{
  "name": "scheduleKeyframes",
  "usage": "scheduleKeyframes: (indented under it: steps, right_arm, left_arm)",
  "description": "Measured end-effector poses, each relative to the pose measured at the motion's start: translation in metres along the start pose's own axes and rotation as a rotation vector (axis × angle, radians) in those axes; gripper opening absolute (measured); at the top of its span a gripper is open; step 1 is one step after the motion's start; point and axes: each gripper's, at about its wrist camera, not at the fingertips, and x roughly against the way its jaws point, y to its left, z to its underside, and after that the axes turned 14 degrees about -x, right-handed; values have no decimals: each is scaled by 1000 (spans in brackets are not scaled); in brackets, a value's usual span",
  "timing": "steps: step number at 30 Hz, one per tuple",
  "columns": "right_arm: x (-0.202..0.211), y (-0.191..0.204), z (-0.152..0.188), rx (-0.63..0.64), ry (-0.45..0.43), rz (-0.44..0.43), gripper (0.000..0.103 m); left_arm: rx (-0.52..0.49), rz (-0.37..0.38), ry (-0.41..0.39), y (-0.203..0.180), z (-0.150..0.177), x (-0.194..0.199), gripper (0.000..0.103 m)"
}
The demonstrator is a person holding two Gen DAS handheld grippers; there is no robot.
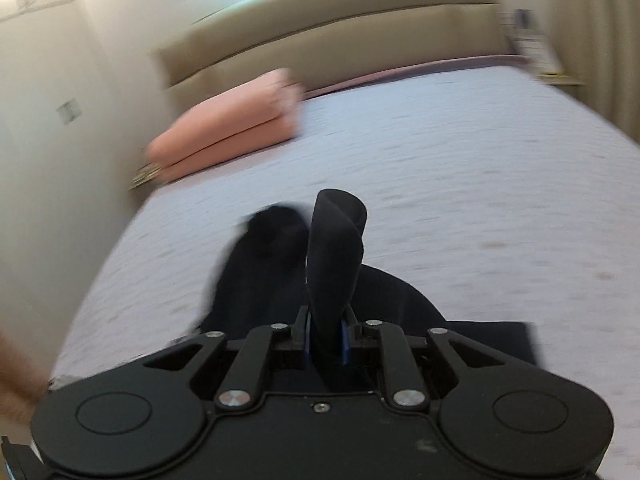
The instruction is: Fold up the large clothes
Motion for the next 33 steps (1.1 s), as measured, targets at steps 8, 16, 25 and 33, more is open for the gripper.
scheduleKeyframes:
  steps: [8, 16, 25, 33]
  right_arm:
    - [-106, 158, 88, 79, 170, -121, 47]
    - [-119, 148, 120, 67, 337, -10, 70]
    - [-48, 19, 80, 37, 22, 387, 26]
    - [-93, -15, 113, 1, 63, 518, 26]
  left_arm:
    - [14, -53, 24, 114, 43, 14, 57]
    - [-55, -84, 51, 177, 55, -8, 57]
    - [-153, -20, -85, 158, -10, -26, 65]
    - [12, -170, -120, 144, -2, -8, 60]
